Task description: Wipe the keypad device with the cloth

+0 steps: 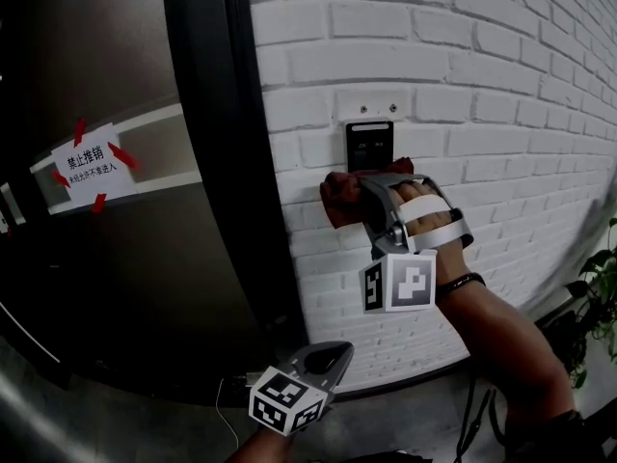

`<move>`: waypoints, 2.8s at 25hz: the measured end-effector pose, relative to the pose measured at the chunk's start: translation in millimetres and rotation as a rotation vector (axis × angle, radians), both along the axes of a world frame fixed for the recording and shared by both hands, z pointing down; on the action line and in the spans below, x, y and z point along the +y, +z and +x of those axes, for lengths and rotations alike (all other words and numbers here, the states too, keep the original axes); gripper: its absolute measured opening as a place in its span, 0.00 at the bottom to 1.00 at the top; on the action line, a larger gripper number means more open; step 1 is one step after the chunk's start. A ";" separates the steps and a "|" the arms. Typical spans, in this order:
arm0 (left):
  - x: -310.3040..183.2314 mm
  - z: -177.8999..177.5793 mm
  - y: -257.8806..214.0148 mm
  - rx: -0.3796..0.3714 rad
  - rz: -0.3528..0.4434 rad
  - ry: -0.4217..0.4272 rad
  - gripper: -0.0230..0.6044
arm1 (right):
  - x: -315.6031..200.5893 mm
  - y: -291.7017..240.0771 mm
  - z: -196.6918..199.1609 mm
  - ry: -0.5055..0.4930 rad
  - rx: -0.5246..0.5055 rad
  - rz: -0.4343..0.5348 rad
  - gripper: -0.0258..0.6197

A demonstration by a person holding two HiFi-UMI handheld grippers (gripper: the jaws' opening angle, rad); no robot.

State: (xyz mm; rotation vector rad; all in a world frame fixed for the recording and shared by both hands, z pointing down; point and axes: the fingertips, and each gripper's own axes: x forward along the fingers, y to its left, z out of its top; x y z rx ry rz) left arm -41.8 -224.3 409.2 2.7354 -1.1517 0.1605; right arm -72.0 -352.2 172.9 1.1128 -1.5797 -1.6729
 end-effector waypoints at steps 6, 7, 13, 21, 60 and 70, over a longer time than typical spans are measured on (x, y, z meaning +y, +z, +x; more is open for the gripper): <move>4.1 1.3 1.6 -0.002 -0.005 0.005 0.06 | 0.3 23.1 0.7 -0.001 0.017 -0.031 0.12; 4.4 1.0 1.8 -0.003 -0.005 0.005 0.06 | 0.5 26.1 0.7 -0.001 0.017 -0.036 0.12; 4.9 -4.2 -0.7 0.008 -0.001 -0.004 0.06 | 0.8 43.5 1.4 -0.005 0.016 -0.055 0.12; 4.5 -8.2 -0.3 0.014 -0.001 -0.013 0.06 | 0.8 55.2 2.0 -0.007 0.007 -0.081 0.12; 13.3 -7.8 5.3 0.022 -0.014 -0.012 0.06 | 24.1 -66.5 15.8 0.036 0.013 0.113 0.12; 11.2 -5.4 10.1 0.018 -0.019 -0.004 0.06 | -1.2 -86.2 7.3 0.065 0.013 0.124 0.12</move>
